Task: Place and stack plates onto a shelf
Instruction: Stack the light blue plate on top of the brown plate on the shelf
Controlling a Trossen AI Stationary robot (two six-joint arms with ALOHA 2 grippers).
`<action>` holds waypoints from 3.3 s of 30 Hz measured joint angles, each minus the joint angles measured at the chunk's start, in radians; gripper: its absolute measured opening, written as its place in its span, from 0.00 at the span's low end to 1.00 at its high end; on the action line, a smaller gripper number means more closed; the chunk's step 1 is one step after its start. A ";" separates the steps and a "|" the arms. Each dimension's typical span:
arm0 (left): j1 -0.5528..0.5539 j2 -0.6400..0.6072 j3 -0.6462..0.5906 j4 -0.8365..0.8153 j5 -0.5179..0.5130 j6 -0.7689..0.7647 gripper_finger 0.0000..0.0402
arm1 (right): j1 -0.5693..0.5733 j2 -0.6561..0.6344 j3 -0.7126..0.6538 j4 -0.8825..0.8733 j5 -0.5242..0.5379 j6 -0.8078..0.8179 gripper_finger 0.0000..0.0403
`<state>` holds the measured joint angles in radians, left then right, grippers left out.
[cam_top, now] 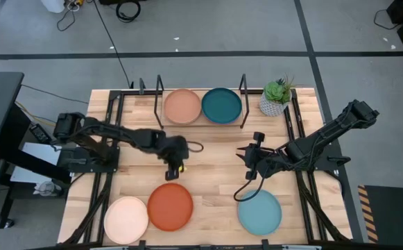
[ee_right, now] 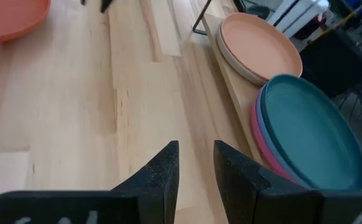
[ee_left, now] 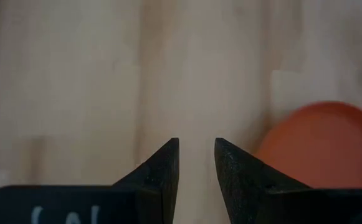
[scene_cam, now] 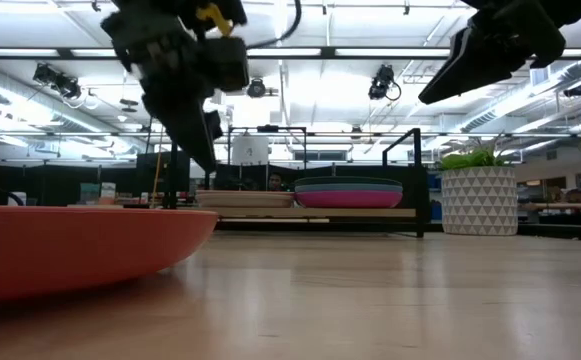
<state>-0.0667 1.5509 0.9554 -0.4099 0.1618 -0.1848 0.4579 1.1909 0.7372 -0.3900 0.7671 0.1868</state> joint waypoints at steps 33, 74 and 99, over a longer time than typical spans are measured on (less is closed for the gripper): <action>-0.185 0.013 0.002 0.395 -0.290 0.418 0.27 | 0.057 0.305 0.038 -0.152 -0.797 0.286 0.36; -0.239 0.190 0.000 0.646 -0.452 1.345 0.51 | -0.353 0.164 0.096 -0.191 -0.880 0.344 0.04; -0.227 0.205 0.000 0.766 -0.383 1.612 0.38 | -0.481 0.165 0.096 -0.051 -1.030 0.387 0.05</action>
<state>-0.2935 1.7561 0.9554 0.3561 -0.2208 1.4269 -0.0229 1.3556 0.8333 -0.4414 -0.2630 0.5735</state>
